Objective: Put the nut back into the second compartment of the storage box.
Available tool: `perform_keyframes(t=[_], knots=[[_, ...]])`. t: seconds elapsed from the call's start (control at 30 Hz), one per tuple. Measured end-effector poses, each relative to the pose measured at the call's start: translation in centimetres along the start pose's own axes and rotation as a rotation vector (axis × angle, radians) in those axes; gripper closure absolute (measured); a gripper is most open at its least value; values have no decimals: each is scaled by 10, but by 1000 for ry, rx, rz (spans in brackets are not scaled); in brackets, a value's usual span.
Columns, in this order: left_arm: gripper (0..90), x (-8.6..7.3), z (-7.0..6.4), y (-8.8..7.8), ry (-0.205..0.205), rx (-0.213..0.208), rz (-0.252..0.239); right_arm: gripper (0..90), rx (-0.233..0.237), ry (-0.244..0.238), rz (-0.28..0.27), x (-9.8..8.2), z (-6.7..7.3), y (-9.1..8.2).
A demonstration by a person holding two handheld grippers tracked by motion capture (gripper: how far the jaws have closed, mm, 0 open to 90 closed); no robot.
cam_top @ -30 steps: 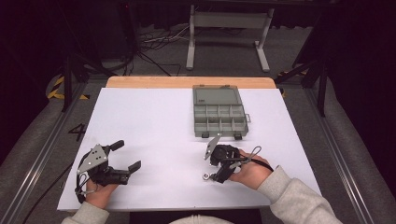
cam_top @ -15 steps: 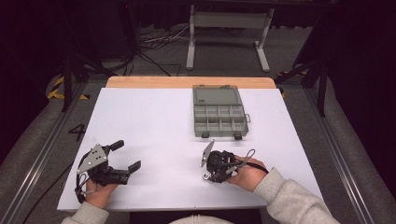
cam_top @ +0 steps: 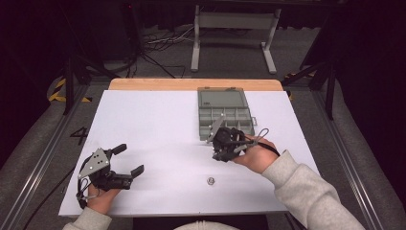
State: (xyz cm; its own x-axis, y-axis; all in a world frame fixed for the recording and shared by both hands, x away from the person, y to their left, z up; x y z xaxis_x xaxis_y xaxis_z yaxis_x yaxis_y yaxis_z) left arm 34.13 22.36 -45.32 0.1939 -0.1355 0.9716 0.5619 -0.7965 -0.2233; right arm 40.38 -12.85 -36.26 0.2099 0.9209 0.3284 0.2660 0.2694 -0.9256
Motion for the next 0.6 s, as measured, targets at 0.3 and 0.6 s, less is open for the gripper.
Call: perform_keyframes(t=[0.3, 0.6], knots=[[5, 0, 0, -1, -3, -3, -7, 702, -68, 40, -22, 26, -45, -8], [5, 0, 1, -1, -5, -6, -8, 701, -136, 111, -10, 41, -92, 1]])
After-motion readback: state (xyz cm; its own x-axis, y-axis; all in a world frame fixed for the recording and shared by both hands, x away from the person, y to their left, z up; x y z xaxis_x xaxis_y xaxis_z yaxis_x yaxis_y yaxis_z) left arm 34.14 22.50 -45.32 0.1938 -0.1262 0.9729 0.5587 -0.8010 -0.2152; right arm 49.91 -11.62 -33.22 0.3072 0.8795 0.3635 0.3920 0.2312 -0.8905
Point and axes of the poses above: each handheld gripper's, and its own axes: y roughly forward along the jaws, x roughly out of its top, z roughly to its left, the point moved 2 cm from there along y, roughly forward along the jaws, and after that the axes turned 5 degrees about -x, right-handed, at the moved point
